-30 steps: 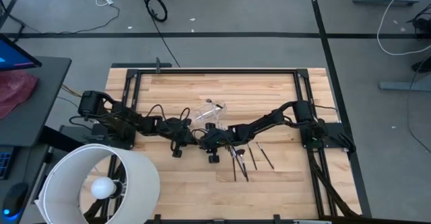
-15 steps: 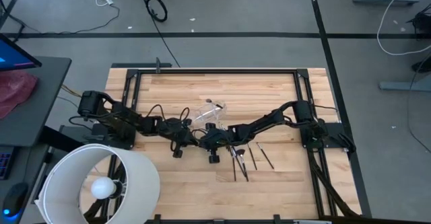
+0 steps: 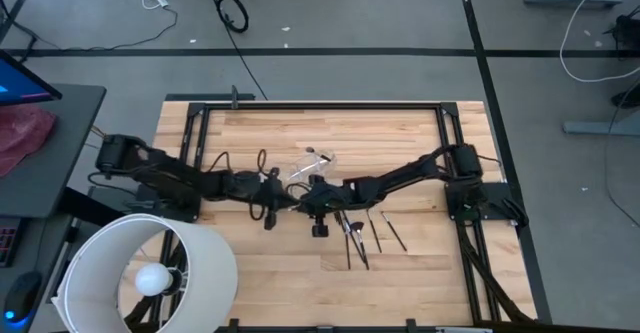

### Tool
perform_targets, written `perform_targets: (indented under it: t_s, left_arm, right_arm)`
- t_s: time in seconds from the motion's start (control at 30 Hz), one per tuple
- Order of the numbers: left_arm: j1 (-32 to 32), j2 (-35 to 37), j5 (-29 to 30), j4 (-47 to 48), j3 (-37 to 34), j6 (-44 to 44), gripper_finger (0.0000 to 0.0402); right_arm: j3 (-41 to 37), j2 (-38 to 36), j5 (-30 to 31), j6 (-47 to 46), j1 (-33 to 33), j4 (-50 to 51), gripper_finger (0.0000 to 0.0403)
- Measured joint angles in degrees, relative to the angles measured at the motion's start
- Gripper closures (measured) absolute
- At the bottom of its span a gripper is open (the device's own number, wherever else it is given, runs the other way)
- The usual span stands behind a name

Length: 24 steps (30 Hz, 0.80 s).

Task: Put items in baskets/containers
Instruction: Put the black eyeshadow brush into the transparent organizer

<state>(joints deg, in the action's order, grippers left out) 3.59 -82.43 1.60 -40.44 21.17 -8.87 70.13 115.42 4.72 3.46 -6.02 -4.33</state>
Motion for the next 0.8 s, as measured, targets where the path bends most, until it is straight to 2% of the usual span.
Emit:
perform_targets:
  t_s: [0.17,0.27,0.37,0.43,0.5,0.6,0.7,0.8]
  left_arm:
    - [2.6,8.14,6.23,0.08,-0.02,3.56,0.0396]
    - [4.23,12.05,11.65,0.16,-0.02,5.46,0.0394]
    - [5.49,14.02,15.82,1.09,-0.02,6.75,0.0393]
    - [5.95,14.03,17.09,2.19,0.0,6.87,0.0395]
    - [6.19,13.94,17.74,3.63,-0.02,6.92,0.0396]
    - [6.21,13.79,18.6,4.85,-0.02,6.91,0.0395]
    - [6.19,13.79,19.95,4.43,-0.04,7.03,0.0393]
    - [5.97,13.79,20.36,3.87,-0.04,7.96,0.0393]
  right_arm:
    - [-0.12,-7.72,8.09,-0.02,-0.65,10.66,0.0389]
    - [-2.13,-13.11,13.81,-0.5,-0.55,13.24,0.0389]
    - [-6.43,-20.55,17.74,-0.9,0.11,11.35,0.039]
    - [-11.72,-26.27,19.29,-1.39,0.59,5.57,0.039]
    - [-19.32,-30.88,19.01,-1.53,1.13,-7.31,0.039]
    - [-32.93,-32.75,13.48,-1.58,2.73,-38.8,0.039]
    - [-42.23,-27.45,11.02,-2.41,5.27,-66.22,0.039]
    - [-44.53,-20.66,11.05,-3.02,7.61,-80.03,0.039]
